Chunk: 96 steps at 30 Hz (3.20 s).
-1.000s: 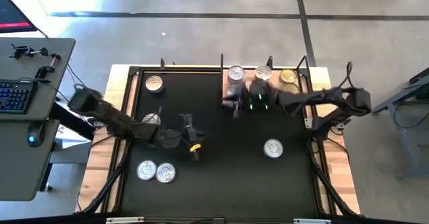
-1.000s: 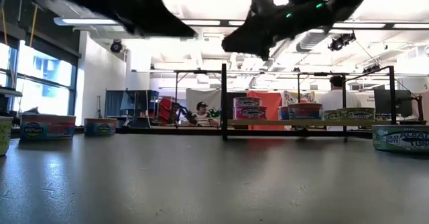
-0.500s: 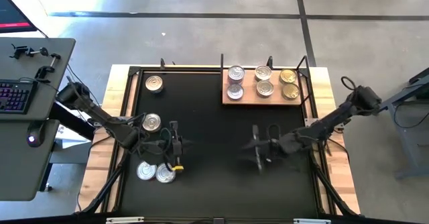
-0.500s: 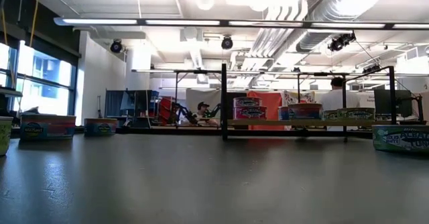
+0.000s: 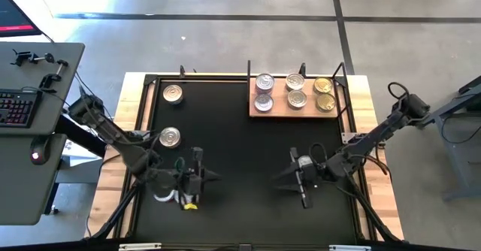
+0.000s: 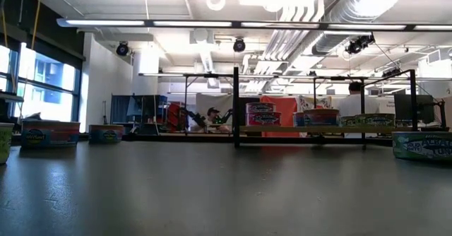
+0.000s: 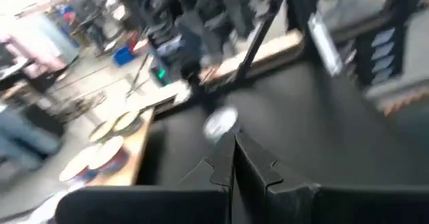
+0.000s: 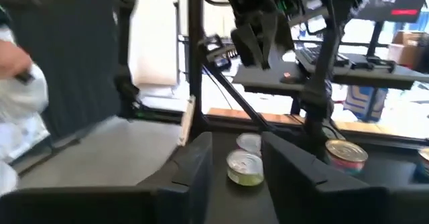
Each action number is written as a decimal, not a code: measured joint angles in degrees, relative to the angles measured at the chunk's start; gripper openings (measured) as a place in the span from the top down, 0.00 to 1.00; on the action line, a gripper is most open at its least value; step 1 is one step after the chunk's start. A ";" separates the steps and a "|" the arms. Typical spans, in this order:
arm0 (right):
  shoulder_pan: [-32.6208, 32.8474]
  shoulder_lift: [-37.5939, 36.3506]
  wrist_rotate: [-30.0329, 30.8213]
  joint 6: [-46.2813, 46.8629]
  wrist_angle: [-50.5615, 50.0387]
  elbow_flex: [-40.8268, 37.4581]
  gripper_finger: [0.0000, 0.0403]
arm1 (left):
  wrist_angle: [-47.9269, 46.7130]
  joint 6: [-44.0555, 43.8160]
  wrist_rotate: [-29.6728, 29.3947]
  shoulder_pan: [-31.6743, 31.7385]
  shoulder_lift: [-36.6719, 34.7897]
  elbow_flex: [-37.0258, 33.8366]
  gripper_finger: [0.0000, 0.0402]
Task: Stack canned seafood by type on shelf
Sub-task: Stack the red tuna can on top of the other red tuna can on the shelf
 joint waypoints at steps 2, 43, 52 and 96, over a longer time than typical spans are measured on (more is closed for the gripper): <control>-0.16 0.22 1.23 -0.54 -2.51 0.47 0.65 | -11.20 -3.30 -2.06 -0.77 0.03 3.06 0.99; -2.45 0.62 2.10 1.43 -19.34 0.65 0.54 | -33.19 -76.97 17.84 -1.94 1.36 -24.73 1.00; -2.45 0.62 2.10 2.92 -19.33 0.65 0.54 | 9.53 -46.02 18.67 17.62 10.99 -28.48 1.00; -2.45 0.66 12.07 12.99 -20.60 0.43 0.54 | 17.52 11.91 19.73 20.94 25.47 -15.87 0.99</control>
